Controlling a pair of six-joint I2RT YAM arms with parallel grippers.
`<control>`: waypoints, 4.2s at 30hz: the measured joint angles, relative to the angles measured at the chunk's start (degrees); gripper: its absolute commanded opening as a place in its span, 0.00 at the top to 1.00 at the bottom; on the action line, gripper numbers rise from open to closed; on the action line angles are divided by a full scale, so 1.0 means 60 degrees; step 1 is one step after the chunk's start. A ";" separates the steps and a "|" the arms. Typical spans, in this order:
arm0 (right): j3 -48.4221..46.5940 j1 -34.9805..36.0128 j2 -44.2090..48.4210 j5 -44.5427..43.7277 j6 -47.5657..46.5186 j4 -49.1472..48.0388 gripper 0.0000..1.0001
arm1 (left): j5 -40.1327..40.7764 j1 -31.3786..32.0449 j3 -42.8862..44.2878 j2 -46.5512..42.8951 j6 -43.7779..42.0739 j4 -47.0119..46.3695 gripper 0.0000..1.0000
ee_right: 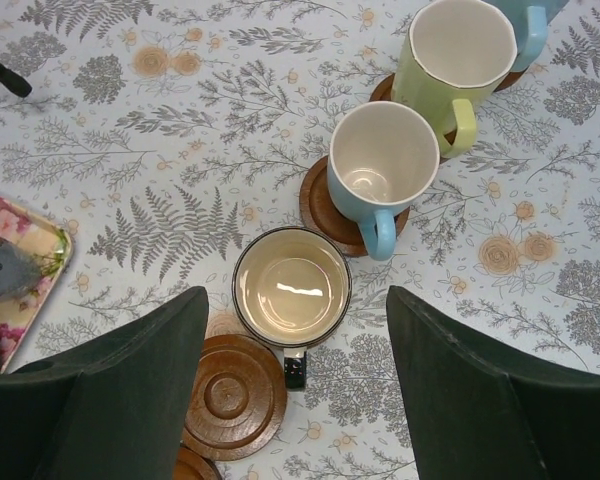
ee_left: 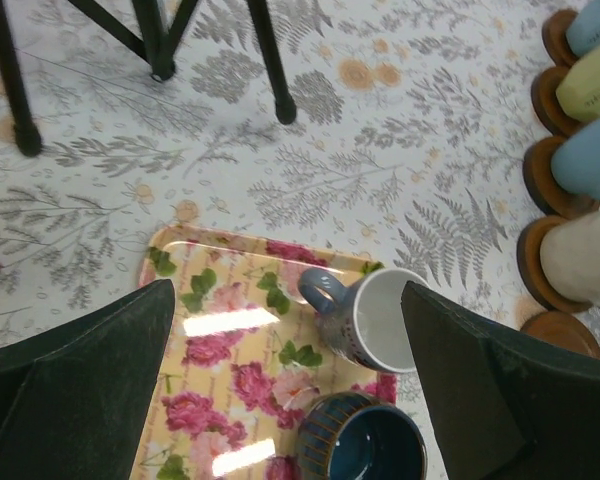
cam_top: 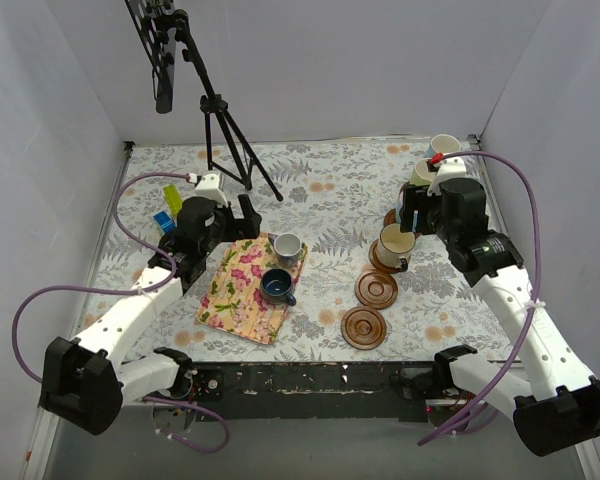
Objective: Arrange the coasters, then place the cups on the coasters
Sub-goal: Place the cup on the coaster, then pick up the cup from the tray.
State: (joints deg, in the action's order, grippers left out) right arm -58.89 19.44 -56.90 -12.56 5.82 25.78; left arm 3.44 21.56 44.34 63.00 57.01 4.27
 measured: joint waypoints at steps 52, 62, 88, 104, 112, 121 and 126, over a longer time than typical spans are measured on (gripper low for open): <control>0.1064 -0.0051 0.0353 0.1672 0.0539 -0.0809 0.27 | -0.1231 0.1949 -0.0350 0.2062 0.1388 0.3359 0.71; 0.1228 -0.0051 0.0379 0.1708 0.0539 -0.0820 0.28 | -0.0342 0.2368 -0.0106 0.2521 0.1155 0.3592 1.00; 0.0466 0.2040 0.0484 0.2339 -0.0197 0.0011 0.34 | 0.1111 0.3574 0.4965 0.2743 0.1075 0.7067 1.00; 0.0368 0.7031 -0.0729 -0.0699 0.0437 -0.0240 0.36 | 0.1096 0.3912 0.5887 0.4761 0.1013 0.7573 1.00; 0.1177 0.7639 -0.1242 -0.1523 0.0838 -0.1217 0.40 | 0.0980 0.3912 0.6065 0.4761 0.1078 0.7588 1.00; 0.1166 0.8040 -0.2463 -0.2419 0.0841 -0.1767 0.48 | 0.0827 0.3912 0.6065 0.4761 0.1096 0.7712 1.00; 0.1166 0.8138 -0.2747 -0.2991 0.1009 -0.1814 0.53 | 0.0718 0.3912 0.6065 0.4761 0.1155 0.7719 1.00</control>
State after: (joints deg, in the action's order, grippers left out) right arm -51.90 68.27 -73.38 -30.50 11.88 14.90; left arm 7.75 45.04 80.73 91.57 63.94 50.59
